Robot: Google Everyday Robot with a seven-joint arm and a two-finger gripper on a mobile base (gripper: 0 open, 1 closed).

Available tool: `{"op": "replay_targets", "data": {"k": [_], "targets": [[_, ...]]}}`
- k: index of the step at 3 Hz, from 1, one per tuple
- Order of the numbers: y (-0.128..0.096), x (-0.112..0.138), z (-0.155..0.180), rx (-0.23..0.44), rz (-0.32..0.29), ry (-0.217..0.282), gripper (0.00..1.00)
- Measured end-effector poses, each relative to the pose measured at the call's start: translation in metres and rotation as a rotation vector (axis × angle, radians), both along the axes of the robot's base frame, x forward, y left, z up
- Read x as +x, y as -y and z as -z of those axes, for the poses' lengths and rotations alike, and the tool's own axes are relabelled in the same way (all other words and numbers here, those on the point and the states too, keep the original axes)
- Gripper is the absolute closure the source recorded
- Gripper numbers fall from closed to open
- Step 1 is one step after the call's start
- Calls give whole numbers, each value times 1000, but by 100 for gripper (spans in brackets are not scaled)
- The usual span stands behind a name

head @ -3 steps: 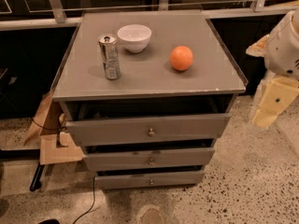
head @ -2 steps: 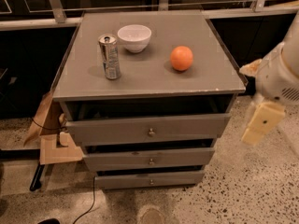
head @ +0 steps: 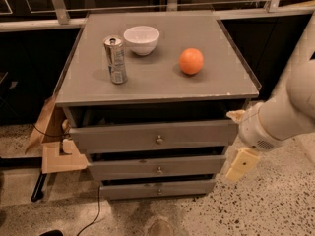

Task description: Open middle drawer

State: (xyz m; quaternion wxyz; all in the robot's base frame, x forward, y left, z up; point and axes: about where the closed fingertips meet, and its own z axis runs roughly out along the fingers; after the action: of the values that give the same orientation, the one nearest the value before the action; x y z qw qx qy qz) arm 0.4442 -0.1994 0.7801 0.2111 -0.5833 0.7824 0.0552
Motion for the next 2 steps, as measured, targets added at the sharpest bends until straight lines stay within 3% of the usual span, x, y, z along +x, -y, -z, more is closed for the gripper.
{"op": "replay_targets", "data": {"k": [1,2], "targets": [[-15,-7,85,28,-17,-75,0],[-15,-7,86,25,-18,-75,0]]}}
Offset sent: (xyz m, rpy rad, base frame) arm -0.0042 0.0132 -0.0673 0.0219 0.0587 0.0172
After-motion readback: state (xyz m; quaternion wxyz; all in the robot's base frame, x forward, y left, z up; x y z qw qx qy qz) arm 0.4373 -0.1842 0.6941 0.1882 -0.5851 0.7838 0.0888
